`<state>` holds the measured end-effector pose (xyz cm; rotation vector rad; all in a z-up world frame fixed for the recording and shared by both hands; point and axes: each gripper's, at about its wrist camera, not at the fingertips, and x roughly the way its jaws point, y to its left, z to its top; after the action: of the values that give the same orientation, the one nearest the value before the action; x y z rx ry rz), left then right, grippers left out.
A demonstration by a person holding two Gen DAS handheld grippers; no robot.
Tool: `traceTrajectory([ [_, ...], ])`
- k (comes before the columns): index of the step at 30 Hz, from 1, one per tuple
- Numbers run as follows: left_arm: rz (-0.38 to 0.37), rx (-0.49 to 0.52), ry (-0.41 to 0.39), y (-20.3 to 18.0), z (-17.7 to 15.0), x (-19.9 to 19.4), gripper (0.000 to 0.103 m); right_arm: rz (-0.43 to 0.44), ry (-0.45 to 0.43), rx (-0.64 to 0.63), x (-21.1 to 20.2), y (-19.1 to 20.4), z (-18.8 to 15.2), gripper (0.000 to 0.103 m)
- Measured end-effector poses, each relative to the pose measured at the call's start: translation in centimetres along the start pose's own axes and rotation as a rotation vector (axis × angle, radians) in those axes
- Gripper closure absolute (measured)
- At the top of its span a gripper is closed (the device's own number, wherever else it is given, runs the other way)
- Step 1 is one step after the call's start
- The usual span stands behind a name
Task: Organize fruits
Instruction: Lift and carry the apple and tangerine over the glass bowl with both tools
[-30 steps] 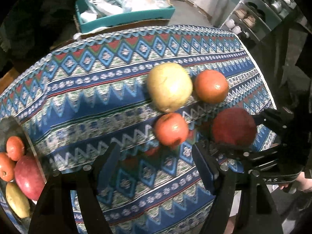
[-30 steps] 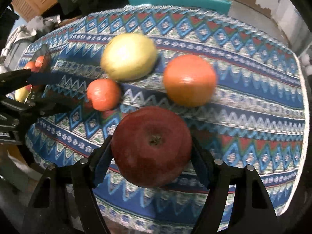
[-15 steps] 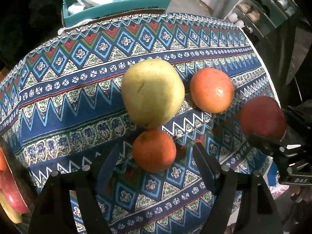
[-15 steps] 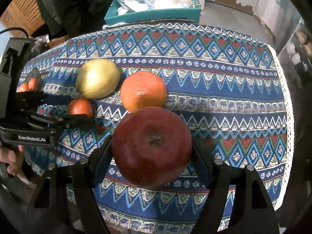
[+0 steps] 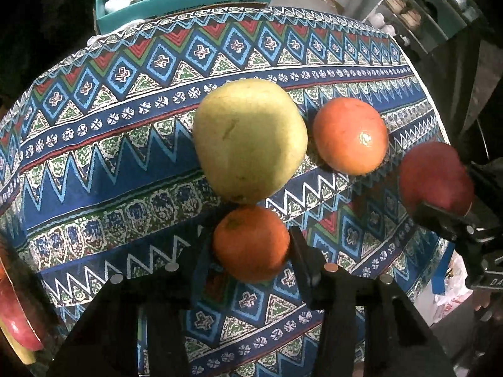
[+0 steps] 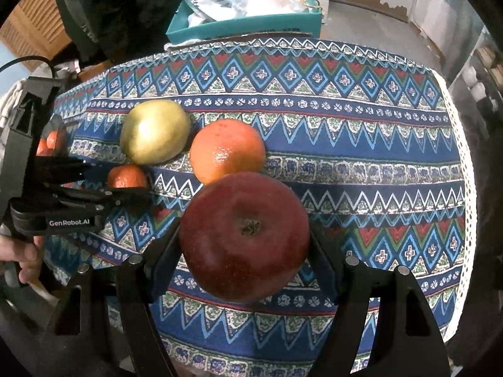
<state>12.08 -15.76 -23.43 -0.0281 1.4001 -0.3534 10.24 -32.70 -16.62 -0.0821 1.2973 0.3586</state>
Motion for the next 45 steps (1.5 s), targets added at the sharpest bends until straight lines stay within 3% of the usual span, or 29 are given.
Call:
traceTrajectory([
  [12, 0.016, 0.005, -0.071, 0.5, -1.6, -3.4, 0.056, 0.002, -0.048, -0.022, -1.6, 1.0, 0.7, 0.028],
  [32, -0.026, -0.014, -0.212, 0.8, -3.4, -12.3, 0.056, 0.057, -0.168, -0.095, -7.1, 6.2, 2.6, 0.028],
  [45, -0.015, 0.004, -0.306, 1.9, -5.7, -17.6, 0.056, 0.129, -0.205, -0.159, -9.0, 10.6, 4.2, 0.028],
])
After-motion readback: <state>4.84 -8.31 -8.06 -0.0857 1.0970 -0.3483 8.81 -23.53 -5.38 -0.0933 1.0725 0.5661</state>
